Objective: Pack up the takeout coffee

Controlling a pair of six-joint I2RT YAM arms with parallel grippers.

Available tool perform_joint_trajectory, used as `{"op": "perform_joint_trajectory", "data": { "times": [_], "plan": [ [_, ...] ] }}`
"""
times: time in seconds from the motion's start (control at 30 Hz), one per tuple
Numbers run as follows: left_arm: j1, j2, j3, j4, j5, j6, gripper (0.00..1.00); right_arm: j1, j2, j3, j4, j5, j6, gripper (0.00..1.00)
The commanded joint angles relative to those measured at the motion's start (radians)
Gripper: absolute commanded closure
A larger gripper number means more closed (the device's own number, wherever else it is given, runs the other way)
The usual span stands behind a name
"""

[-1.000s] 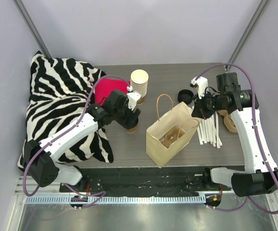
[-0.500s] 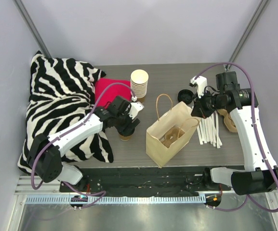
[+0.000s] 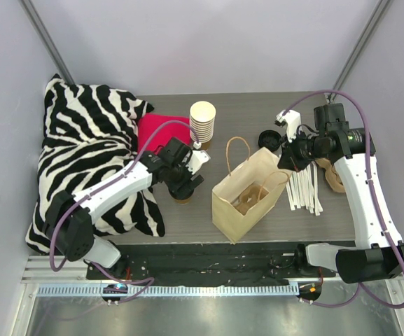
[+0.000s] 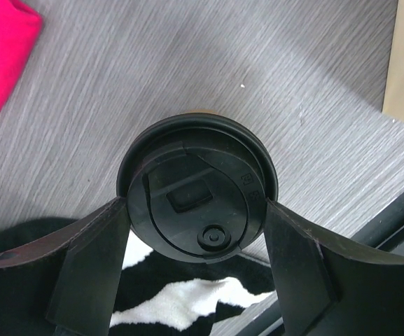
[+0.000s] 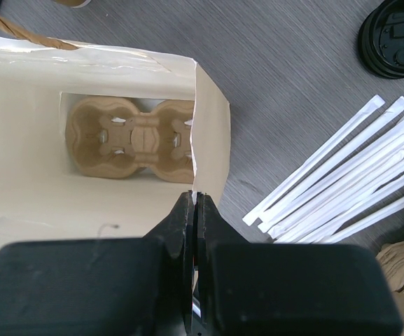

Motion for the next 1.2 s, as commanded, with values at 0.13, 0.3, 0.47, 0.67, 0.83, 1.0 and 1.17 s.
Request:
{"op": "perform_joint_trajectory", "data": {
  "times": [0.13,0.3,0.47,0.67,0.83,1.0,1.17],
  "plan": [
    [0.005,0.044,0.053,-0.091,-0.003,0.037,0.22,0.001,-0.004,0.042,0.005,-0.014,-0.012,0.99],
    [0.005,0.076,0.082,-0.112,-0.016,0.046,0.26,0.001,-0.001,0.045,0.003,-0.014,-0.012,0.99],
    [0.005,0.11,0.093,-0.143,-0.025,0.059,0.26,0.0,0.002,0.05,0.002,-0.008,-0.014,0.99],
    [0.005,0.145,0.105,-0.166,-0.036,0.065,0.23,0.001,0.005,0.05,0.002,-0.009,-0.015,0.99],
    [0.005,0.171,0.11,-0.17,-0.043,0.071,0.23,0.001,0.007,0.051,0.002,-0.009,-0.015,0.99],
    [0.005,0.185,0.102,-0.158,-0.085,0.07,0.2,0.001,0.011,0.051,0.003,-0.009,-0.014,0.99],
    [0.005,0.196,0.082,-0.141,-0.083,0.063,0.27,0.0,0.011,0.051,0.011,-0.011,-0.009,0.99]
  ]
}}
